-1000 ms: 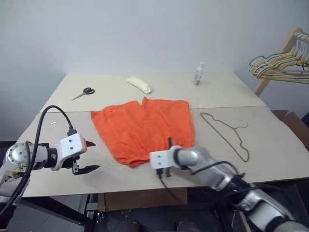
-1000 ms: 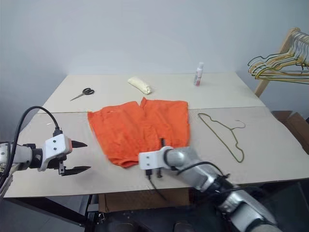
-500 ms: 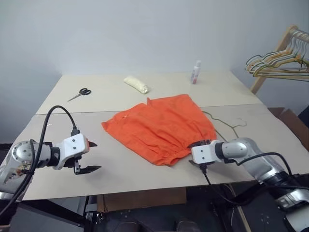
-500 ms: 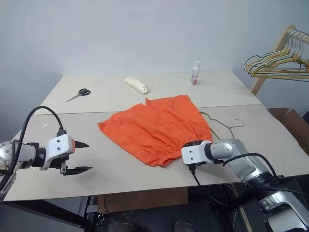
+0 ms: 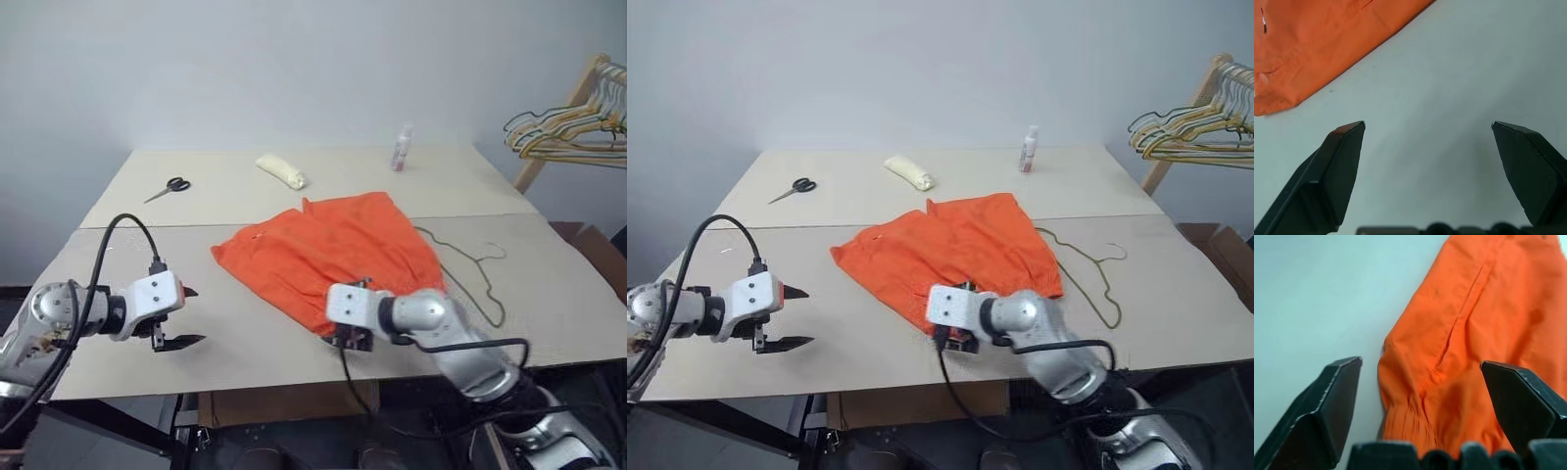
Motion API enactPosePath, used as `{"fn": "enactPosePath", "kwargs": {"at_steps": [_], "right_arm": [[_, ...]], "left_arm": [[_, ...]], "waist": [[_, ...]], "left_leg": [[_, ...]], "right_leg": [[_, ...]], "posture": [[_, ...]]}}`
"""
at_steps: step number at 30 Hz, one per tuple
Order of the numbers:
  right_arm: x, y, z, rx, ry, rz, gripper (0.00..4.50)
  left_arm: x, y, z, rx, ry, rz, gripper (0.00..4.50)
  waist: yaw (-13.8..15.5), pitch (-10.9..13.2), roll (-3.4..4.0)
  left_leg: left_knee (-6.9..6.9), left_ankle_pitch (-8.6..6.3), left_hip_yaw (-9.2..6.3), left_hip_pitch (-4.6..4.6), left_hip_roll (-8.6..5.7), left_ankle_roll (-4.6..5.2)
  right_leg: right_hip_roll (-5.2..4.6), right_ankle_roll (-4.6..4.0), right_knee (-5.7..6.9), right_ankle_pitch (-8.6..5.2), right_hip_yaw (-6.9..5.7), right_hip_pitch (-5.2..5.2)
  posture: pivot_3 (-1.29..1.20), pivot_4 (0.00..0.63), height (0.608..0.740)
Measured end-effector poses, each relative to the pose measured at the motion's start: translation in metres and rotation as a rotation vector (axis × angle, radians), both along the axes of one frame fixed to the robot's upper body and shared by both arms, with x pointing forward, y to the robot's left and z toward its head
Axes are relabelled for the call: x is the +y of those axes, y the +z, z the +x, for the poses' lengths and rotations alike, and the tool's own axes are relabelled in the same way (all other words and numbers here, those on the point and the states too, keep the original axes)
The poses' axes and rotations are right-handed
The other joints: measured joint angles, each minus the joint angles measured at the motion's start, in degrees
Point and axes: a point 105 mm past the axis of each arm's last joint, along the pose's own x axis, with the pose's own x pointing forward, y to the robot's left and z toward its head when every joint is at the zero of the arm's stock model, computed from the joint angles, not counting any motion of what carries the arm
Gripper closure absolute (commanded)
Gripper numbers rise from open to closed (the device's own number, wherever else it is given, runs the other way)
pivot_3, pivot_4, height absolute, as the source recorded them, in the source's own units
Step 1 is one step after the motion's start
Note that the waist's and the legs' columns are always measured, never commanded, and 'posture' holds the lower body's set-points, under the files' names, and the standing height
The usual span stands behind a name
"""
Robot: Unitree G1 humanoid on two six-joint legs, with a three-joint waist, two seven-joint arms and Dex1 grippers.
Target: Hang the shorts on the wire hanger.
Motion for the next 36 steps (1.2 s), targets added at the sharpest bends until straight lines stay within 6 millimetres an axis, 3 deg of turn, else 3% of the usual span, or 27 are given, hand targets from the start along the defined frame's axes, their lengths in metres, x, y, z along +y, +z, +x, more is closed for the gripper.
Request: {"fn": "enactPosePath", "kwargs": {"at_steps": [3, 8, 13, 19, 24, 30, 36], "right_arm": [[-0.009, -0.014, 0.006, 0.025, -0.067, -0.055, 0.96], [-0.020, -0.017, 0.009, 0.007, -0.074, -0.126, 2.73], [-0.028, -0.018, 0.008, -0.004, -0.051, -0.164, 4.49], [-0.040, -0.018, -0.006, -0.012, 0.042, -0.182, 4.49], [-0.048, -0.012, -0.014, 0.022, 0.055, -0.133, 4.49], [-0.056, -0.007, -0.025, 0.020, 0.085, -0.096, 4.49], [-0.065, -0.001, -0.037, 0.023, 0.135, -0.078, 4.49]], "left_arm": [[0.000, 0.000, 0.003, -0.004, -0.003, 0.001, 0.00], [0.000, 0.003, 0.009, -0.015, -0.006, 0.003, 0.00], [-0.001, -0.004, 0.030, -0.033, -0.035, 0.012, 0.00], [0.013, -0.021, 0.066, -0.065, -0.073, 0.173, 0.00], [0.004, -0.026, 0.102, -0.162, -0.111, 0.284, 0.00], [-0.010, -0.027, 0.124, -0.244, -0.135, 0.362, 0.00], [-0.014, -0.031, 0.127, -0.248, -0.125, 0.358, 0.00]], "waist": [[0.08, 0.00, 0.00], [-0.12, 0.00, 0.00], [0.42, -0.02, -0.03], [0.90, -0.06, -0.12], [0.91, -0.10, -0.20], [0.58, -0.13, -0.24], [0.53, -0.36, -0.16]], "left_leg": [[0.00, 0.00, -0.01, -0.02, -0.08, -0.02], [-0.01, 0.00, -0.01, 0.00, -0.08, -0.02], [0.03, 0.00, -0.04, 0.02, -0.14, -0.02], [0.07, 0.01, -0.04, -0.02, -0.21, -0.02], [0.16, 0.00, -0.06, -0.03, -0.23, -0.01], [0.20, -0.01, -0.04, -0.03, -0.22, 0.00], [0.25, -0.02, -0.02, 0.04, -0.20, 0.03]], "right_leg": [[0.00, 0.00, 0.00, 0.00, -0.01, -0.02], [0.02, 0.00, 0.02, 0.00, 0.00, -0.01], [0.02, 0.00, 0.01, 0.00, -0.05, 0.04], [0.01, 0.01, -0.06, 0.01, -0.10, 0.09], [0.00, 0.04, -0.07, 0.02, -0.12, 0.16], [-0.01, 0.07, -0.05, 0.02, -0.12, 0.20], [-0.01, 0.11, -0.04, -0.01, -0.13, 0.30]], "posture": [[0.06, 0.000, 0.740], [0.07, 0.000, 0.740], [0.08, 0.000, 0.740], [0.05, 0.000, 0.740], [0.03, 0.000, 0.740], [-0.01, 0.000, 0.740], [-0.03, 0.000, 0.740]]}}
